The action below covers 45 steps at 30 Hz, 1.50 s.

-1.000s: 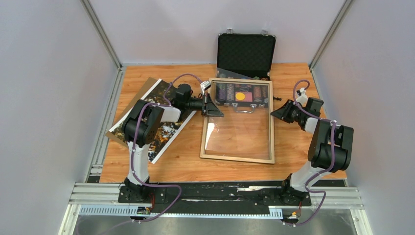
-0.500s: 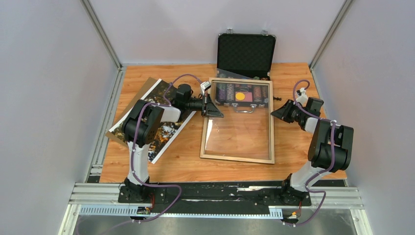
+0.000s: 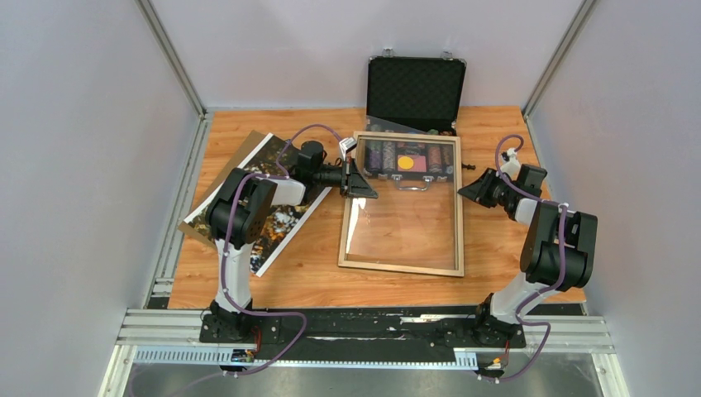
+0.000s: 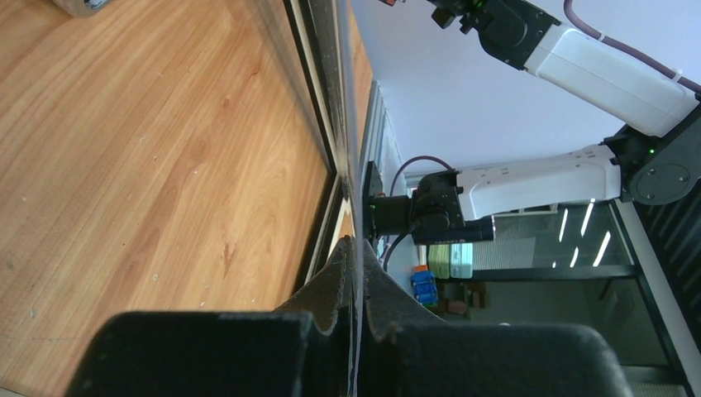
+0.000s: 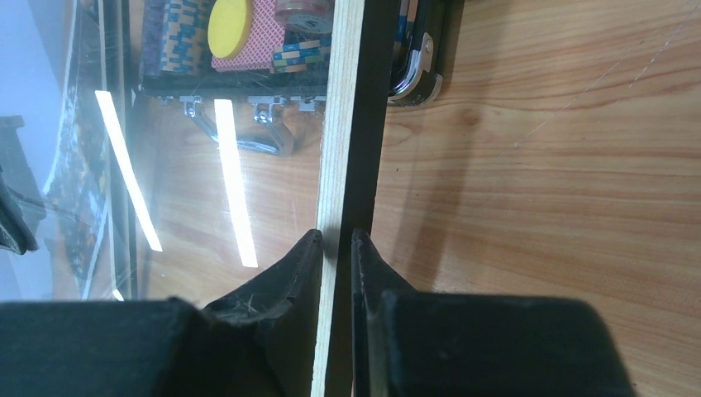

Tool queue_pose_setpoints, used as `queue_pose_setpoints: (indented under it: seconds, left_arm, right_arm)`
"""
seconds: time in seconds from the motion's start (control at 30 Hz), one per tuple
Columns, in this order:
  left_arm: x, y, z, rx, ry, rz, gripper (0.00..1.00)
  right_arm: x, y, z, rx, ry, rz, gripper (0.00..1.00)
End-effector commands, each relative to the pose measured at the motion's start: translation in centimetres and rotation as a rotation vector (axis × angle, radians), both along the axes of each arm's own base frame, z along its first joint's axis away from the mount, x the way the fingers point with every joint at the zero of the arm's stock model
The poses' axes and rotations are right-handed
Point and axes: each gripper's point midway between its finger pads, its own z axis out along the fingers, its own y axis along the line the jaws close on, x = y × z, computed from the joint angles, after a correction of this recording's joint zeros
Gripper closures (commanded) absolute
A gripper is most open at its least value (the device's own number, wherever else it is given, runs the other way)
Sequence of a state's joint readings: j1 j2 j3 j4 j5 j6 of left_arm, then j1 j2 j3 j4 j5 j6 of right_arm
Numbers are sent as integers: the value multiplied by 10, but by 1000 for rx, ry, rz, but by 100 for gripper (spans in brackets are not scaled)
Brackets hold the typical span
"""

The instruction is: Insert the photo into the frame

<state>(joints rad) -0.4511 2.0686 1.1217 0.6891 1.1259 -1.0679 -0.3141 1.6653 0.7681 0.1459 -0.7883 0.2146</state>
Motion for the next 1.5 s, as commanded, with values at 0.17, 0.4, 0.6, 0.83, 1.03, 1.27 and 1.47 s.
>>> queue_pose_setpoints:
  seconds: [0.17,0.4,0.6,0.83,1.03,1.27,1.47]
  left_arm:
    - [2,-7,9,-37,-48,-5,100]
    - [0,-7,-1,-27,-34,5,100]
    - [-2,-6,-11,-12,-23,8,100]
    - [-3,-5,-19,4,-20,11,100]
    - [-3,-4,-24,19,-19,7,100]
    - [-3,-4,-29,34,-20,9,100]
    - [-4,-2,-33,50,-18,11,100]
  right_arm:
    - [9,2,11,-23,-52,31,83]
    - [9,2,11,-24,-51,30,84]
    - [9,3,12,-23,-53,32,84]
    - [9,3,12,-22,-53,33,84]
    - [9,2,12,-22,-52,32,84]
    - [9,2,12,-22,-52,32,84]
    - [9,2,12,-22,-52,32,85]
